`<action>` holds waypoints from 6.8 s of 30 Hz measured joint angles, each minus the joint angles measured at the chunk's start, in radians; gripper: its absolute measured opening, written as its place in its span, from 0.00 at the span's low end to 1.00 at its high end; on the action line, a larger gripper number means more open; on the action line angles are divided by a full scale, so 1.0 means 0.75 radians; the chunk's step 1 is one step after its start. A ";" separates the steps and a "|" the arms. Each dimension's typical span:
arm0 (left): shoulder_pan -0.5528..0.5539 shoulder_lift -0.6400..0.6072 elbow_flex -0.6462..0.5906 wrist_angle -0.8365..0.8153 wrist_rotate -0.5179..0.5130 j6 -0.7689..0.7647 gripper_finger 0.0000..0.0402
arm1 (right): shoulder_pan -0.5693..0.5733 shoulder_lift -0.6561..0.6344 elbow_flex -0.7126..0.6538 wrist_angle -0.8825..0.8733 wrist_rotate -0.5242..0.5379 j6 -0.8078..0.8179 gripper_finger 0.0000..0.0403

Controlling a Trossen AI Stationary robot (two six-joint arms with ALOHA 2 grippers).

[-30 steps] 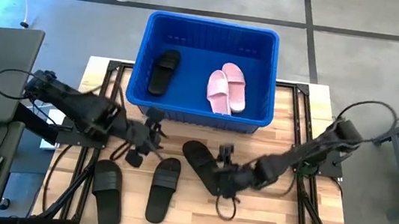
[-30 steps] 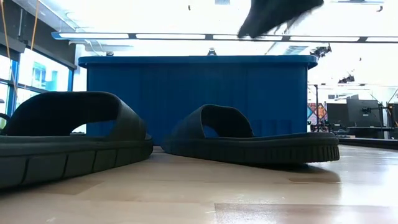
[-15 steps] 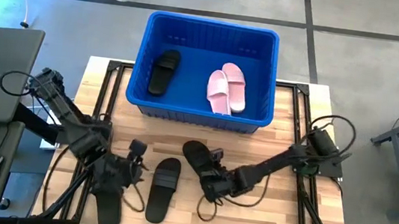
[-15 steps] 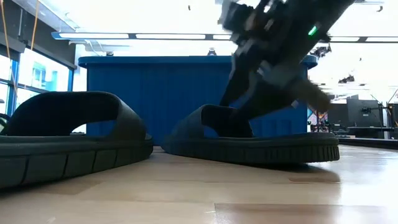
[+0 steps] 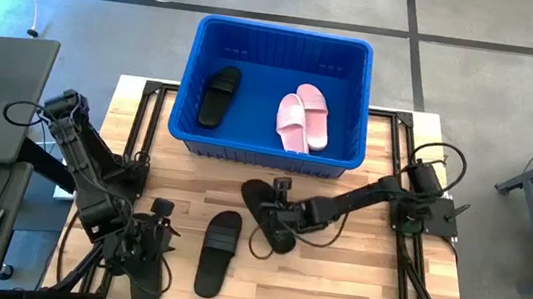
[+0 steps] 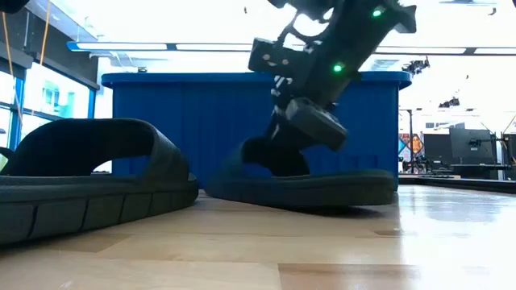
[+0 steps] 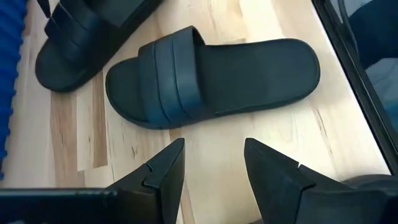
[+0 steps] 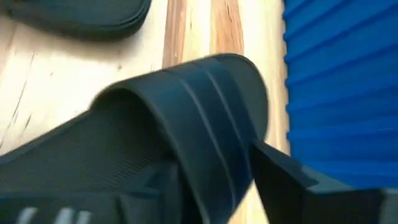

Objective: Pick and place slides into bin
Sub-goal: Put the black slipper into the blue basket

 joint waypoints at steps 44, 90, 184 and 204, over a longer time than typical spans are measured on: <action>-0.004 0.000 -0.013 0.007 -0.053 -0.088 0.39 | -0.427 -0.126 0.993 -0.560 0.563 -0.121 0.00; -0.004 -0.001 -0.012 0.012 -0.084 -0.022 0.39 | -0.815 -0.126 0.345 -0.937 0.033 0.990 0.07; -0.144 0.367 -0.005 -0.213 0.499 -0.635 0.39 | 0.136 -0.125 -0.119 0.818 -0.391 0.036 0.35; -0.144 0.424 0.168 -0.543 0.376 -0.688 0.39 | 0.119 -0.125 -0.118 0.797 -0.405 0.082 0.35</action>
